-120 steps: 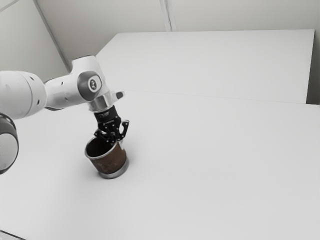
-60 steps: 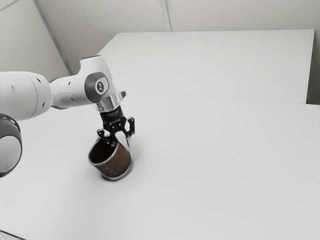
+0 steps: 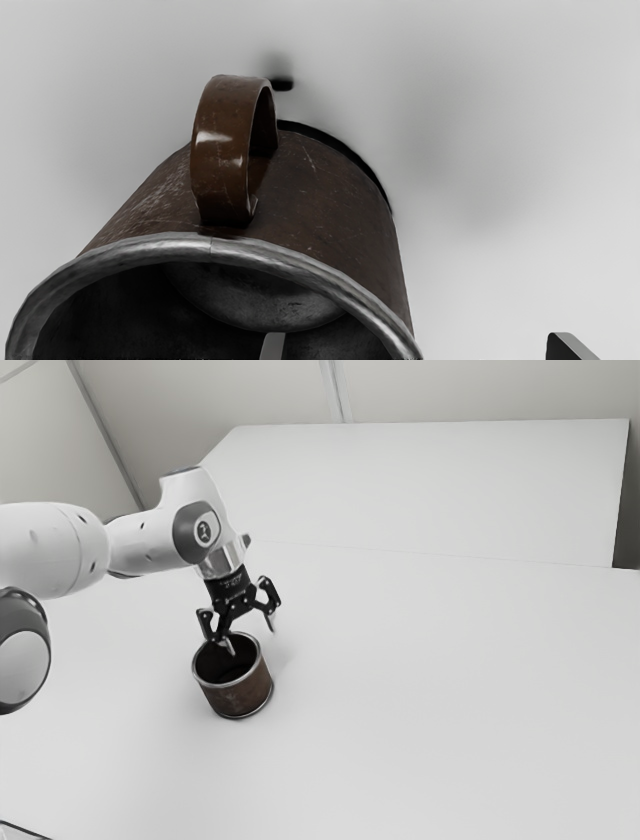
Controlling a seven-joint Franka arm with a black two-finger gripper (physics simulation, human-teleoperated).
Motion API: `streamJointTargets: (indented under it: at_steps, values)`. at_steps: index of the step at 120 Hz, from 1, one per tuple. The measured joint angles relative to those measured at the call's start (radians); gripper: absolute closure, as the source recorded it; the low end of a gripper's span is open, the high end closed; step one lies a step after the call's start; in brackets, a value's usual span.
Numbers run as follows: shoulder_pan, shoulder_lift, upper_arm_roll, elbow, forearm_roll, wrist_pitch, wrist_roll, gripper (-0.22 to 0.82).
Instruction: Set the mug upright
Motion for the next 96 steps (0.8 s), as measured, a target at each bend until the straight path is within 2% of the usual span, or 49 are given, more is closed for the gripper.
streamJointTargets:
  at_steps: [25,59,63,70,75,96]
  values:
    - [0.000,-0.035,0.000,0.016,0.009,0.002,-0.010,0.01]
    - [0.000,-0.136,-0.010,0.062,0.105,-0.076,0.019,0.00]
    - [0.020,-0.148,-0.034,0.077,0.125,-0.087,0.047,0.00]
    - [0.108,-0.177,-0.136,0.099,0.165,-0.103,0.106,0.00]
    - [0.140,-0.198,-0.175,0.116,0.195,-0.112,0.155,0.00]
    - [0.160,-0.234,-0.204,0.252,0.285,-0.197,0.351,0.00]
